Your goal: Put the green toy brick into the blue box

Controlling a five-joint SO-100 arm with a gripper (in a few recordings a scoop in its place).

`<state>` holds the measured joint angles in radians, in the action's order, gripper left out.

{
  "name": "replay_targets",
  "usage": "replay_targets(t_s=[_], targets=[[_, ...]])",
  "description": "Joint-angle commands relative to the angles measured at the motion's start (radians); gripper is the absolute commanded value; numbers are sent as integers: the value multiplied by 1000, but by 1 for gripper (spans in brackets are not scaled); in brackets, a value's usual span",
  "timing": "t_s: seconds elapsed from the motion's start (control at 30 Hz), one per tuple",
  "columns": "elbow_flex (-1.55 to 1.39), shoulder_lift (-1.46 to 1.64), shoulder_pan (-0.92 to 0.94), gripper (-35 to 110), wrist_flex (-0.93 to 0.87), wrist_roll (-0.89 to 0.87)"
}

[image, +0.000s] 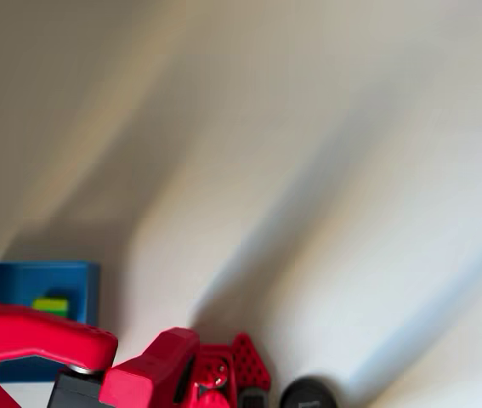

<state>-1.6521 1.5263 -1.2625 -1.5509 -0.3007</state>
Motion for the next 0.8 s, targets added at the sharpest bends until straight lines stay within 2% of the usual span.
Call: replay_targets(t_s=[0.0, 0.33, 0.77], targets=[[21, 104, -18, 29, -18, -3], [87, 106, 55, 2, -17, -2], [342, 106, 227, 0, -15, 66]])
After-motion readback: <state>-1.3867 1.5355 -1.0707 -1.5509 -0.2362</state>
